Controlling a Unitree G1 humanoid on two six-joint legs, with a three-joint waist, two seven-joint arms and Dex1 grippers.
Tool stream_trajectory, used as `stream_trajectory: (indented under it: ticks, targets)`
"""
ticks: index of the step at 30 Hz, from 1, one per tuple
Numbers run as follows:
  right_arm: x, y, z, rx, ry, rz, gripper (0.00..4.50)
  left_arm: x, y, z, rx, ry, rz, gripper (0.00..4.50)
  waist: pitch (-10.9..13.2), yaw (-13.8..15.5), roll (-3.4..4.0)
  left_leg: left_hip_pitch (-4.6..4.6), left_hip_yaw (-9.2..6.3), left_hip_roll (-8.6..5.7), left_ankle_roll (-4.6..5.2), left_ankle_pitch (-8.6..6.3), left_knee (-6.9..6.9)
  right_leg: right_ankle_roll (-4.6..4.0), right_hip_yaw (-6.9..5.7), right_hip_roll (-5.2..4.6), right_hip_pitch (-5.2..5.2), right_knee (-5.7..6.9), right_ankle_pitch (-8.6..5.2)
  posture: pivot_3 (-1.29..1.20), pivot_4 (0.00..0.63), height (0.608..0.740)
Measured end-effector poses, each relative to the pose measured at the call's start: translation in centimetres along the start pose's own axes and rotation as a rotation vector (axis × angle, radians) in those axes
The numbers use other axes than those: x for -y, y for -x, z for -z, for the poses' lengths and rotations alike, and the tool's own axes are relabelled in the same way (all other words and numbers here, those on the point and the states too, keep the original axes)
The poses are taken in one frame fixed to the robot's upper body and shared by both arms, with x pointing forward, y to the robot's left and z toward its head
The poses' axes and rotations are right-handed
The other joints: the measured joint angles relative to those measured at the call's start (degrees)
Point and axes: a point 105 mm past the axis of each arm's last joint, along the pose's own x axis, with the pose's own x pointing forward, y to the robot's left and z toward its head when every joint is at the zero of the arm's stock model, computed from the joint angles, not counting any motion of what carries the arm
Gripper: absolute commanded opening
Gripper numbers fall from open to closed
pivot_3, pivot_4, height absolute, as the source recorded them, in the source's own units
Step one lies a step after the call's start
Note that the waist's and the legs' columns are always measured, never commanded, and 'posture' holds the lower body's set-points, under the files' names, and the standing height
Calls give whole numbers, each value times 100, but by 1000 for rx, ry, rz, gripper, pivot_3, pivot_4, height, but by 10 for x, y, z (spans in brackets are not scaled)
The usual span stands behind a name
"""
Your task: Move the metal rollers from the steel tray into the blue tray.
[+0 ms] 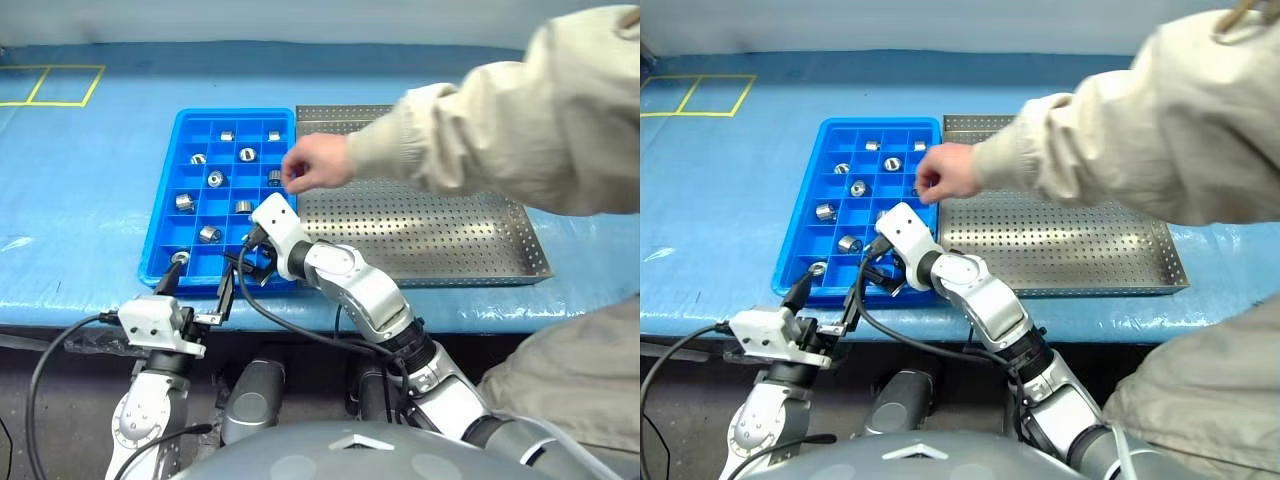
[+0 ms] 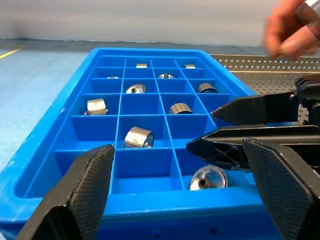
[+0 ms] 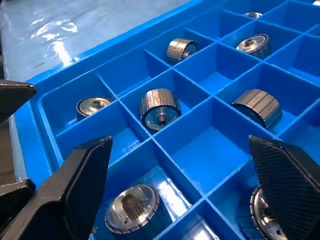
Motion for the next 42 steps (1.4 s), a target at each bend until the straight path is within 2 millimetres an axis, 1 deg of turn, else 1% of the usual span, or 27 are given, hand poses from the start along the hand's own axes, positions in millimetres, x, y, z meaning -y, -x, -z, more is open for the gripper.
stream_trajectory:
  ticks: [2,5,8,11,14,22,39,42]
  targets:
    - [5,6,-1,15,-29,12,4479,4,-4,-1,3,1,32,4500,-1,-19,-2,0,0,-1,0,0,4,2,0,0,1,0,1,183,150,740]
    - [11,23,-5,51,-49,-2,4479,11,-9,-2,0,-1,94,4500,-1,-66,-2,-7,2,-1,1,1,2,3,3,0,12,3,3,162,150,740]
    - [17,39,-2,52,-49,-5,4479,18,-13,-2,-5,14,138,4500,-1,-174,-1,-12,2,0,2,1,0,3,3,0,7,7,3,145,150,740]
    - [19,48,3,45,-55,-3,4479,19,-15,-1,-13,9,158,4500,-1,-315,-1,-11,3,1,2,1,0,2,3,1,7,11,3,132,150,740]
    - [21,54,5,42,-60,3,4479,19,-18,-2,-5,10,168,4500,-1,-375,-1,-10,4,2,2,2,4,3,4,0,10,12,3,121,150,740]
    - [20,58,7,34,-54,4,4479,19,-18,6,-32,13,179,4500,-1,-444,-2,-9,4,2,2,2,8,3,4,0,10,15,4,111,150,740]
    - [21,58,9,22,-64,23,4479,20,-18,7,-37,10,185,4500,-1,-448,-2,-8,4,1,2,2,12,3,5,0,10,23,4,125,150,740]
    - [22,57,7,33,-69,38,4479,20,-18,7,-38,11,183,4500,-1,-449,-2,-7,4,1,3,2,13,3,5,0,10,27,4,125,150,740]
